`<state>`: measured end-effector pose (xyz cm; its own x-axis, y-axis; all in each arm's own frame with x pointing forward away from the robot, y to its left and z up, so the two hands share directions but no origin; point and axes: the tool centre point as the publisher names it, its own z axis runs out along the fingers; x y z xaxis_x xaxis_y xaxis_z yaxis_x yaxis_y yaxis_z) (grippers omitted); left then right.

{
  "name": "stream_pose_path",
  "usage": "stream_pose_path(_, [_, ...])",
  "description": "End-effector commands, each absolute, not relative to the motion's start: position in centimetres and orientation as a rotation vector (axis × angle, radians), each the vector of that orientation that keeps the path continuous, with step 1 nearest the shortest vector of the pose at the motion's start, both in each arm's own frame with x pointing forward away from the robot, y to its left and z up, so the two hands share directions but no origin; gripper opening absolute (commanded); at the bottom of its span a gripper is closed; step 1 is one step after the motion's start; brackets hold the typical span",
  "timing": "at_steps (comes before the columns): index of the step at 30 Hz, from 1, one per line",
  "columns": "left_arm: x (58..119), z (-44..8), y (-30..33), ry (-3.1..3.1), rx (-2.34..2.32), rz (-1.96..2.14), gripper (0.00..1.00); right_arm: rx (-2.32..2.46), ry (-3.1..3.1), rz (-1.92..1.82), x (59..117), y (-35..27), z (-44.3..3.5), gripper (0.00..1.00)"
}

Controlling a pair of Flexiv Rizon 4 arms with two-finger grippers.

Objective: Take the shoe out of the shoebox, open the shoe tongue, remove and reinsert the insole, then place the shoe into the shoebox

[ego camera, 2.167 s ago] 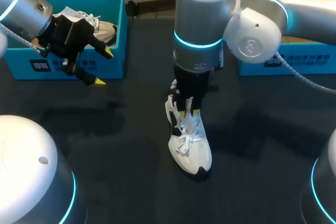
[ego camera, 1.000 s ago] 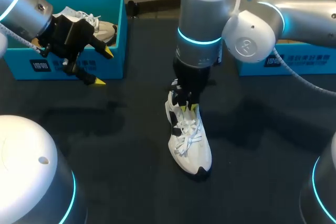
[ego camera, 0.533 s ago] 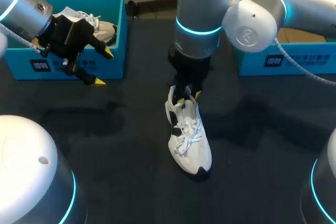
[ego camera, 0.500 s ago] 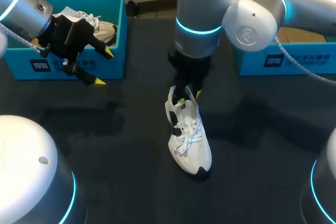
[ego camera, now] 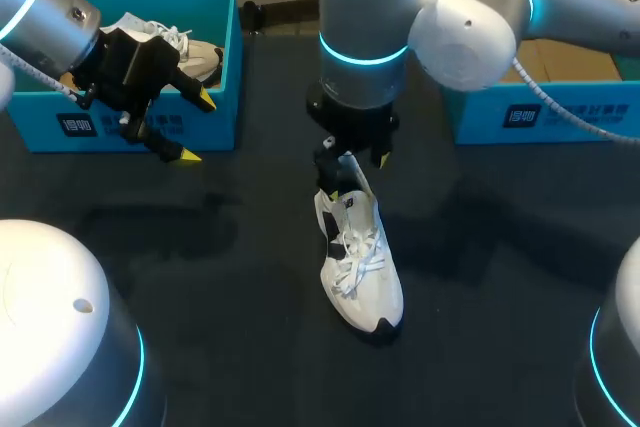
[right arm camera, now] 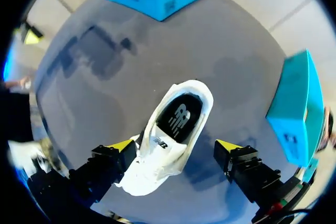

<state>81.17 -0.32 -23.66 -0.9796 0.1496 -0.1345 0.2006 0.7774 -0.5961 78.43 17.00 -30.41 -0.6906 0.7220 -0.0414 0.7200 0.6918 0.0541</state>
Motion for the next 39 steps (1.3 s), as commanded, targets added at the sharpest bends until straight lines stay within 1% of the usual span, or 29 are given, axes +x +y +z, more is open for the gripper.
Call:
stream_pose_path(1, [81.1,-23.6,-0.3,2.886,0.285,-0.979,1.0,0.75,2.973,-0.031,79.6,17.3,-30.2,1.0])
stream_pose_path(6, [81.1,-23.6,-0.3,2.886,0.285,-0.979,1.0,0.445,2.996,-0.105,80.7,17.5,-30.2,1.0])
stream_pose_path(15, [81.1,-23.6,-0.3,2.886,0.285,-0.979,1.0,0.158,2.942,-0.113,83.1,18.3,-31.2,1.0])
stream_pose_path(21, [81.1,-23.6,-0.3,2.886,0.285,-0.979,1.0,0.088,2.912,-0.099,84.6,18.1,-31.3,1.0])
stream_pose_path(27, [81.1,-23.6,-0.3,2.886,0.285,-0.979,1.0,0.037,2.907,-0.092,85.9,17.9,-32.5,1.0])
stream_pose_path(32, [81.1,-23.6,-0.3,2.886,0.285,-0.979,1.0,0.002,2.925,-0.055,87.0,17.9,-34.6,1.0])
stream_pose_path(39, [81.1,-23.6,-0.3,2.886,0.285,-0.979,1.0,-0.026,2.947,-0.046,87.8,17.9,-36.3,1.0])
